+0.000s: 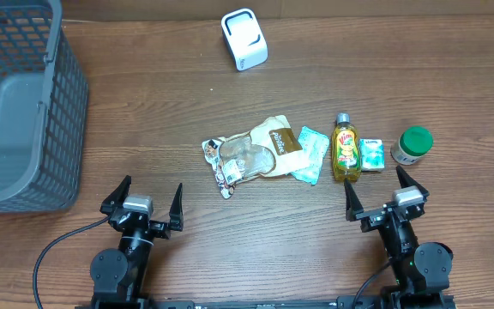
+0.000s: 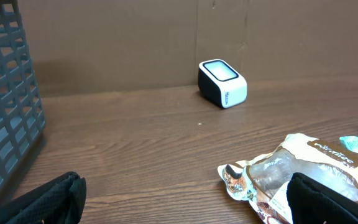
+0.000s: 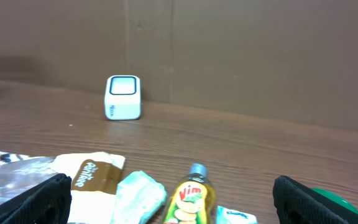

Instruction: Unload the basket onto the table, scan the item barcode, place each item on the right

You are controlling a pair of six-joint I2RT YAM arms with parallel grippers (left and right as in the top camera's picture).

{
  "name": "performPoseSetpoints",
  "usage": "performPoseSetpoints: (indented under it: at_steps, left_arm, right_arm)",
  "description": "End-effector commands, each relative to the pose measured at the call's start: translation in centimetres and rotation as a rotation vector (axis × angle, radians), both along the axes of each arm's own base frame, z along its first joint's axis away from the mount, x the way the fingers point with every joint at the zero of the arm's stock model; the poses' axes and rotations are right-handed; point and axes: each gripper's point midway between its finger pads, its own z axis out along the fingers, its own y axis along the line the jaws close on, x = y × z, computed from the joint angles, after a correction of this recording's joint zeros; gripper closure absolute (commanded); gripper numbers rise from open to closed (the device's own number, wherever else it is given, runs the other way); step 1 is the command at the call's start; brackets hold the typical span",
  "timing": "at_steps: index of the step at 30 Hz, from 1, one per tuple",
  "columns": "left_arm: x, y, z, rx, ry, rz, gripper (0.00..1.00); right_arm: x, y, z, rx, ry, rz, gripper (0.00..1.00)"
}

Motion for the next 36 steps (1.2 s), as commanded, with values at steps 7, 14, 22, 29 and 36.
performPoseSetpoints:
  at_steps: [7,14,22,29,36]
  left_arm:
    - [0.00,0.33,0.02,0.022,-0.009,0.015,0.00]
    - [0.00,0.33,0.03,0.022,-0.009,0.015,0.01]
    - [0.00,0.33,0.02,0.022,-0.009,0.015,0.01]
    - [0.00,0.33,0.03,0.022,-0.009,0.015,0.01]
    - [0.00,0.33,0.03,0.022,-0.009,0.015,0.01]
  right_arm:
    - [0.14,-0.73,-0.29,-0.008,-0.001,-0.037,0.00]
    - [0.14,-0.72,-0.28,-0.008,-0.002,-0.037,0.00]
    - [0.14,-0.72,-0.28,-0.008,-0.002,-0.037,0.00]
    - [0.14,-0.72,-0.28,-0.008,-0.002,-0.037,0.00]
    - [0.14,-0.72,-0.28,-0.008,-0.002,-0.037,0.00]
